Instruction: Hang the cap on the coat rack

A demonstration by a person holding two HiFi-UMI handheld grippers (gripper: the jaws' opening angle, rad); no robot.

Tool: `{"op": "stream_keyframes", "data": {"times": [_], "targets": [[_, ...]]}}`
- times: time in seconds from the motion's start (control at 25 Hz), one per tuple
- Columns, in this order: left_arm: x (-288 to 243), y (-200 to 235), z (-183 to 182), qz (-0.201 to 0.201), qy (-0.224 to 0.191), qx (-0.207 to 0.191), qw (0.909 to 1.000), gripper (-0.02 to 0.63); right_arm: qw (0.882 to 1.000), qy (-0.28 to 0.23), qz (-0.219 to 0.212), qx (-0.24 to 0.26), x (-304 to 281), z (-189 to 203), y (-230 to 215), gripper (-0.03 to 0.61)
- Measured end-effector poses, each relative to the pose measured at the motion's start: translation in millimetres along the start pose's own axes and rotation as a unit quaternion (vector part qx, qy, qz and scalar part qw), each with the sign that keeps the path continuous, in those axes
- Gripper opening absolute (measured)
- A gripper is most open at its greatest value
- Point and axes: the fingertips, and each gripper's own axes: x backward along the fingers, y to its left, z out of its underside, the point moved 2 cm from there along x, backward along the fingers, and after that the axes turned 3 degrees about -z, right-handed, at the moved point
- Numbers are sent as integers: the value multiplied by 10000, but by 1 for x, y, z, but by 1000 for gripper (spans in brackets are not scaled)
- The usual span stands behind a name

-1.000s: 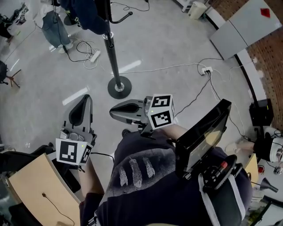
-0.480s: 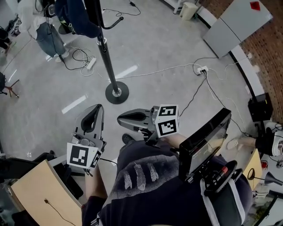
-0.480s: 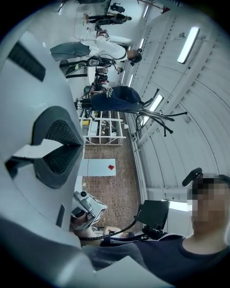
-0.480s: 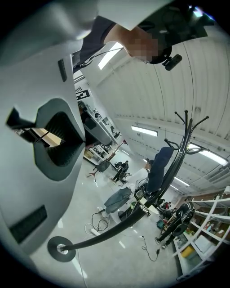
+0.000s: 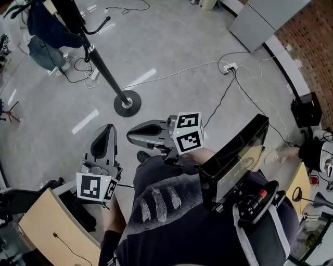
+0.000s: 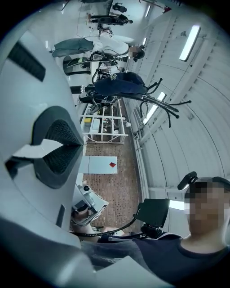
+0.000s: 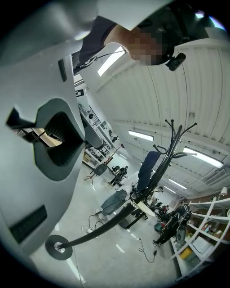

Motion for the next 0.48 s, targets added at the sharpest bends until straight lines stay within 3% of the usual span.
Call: {"op": "stream_keyframes", "data": {"times": [0.48], "targets": [[-57,-104,10,-128,462,-233,9986,6,9982,-195,-414,-388,108,-1,-3,3]]}}
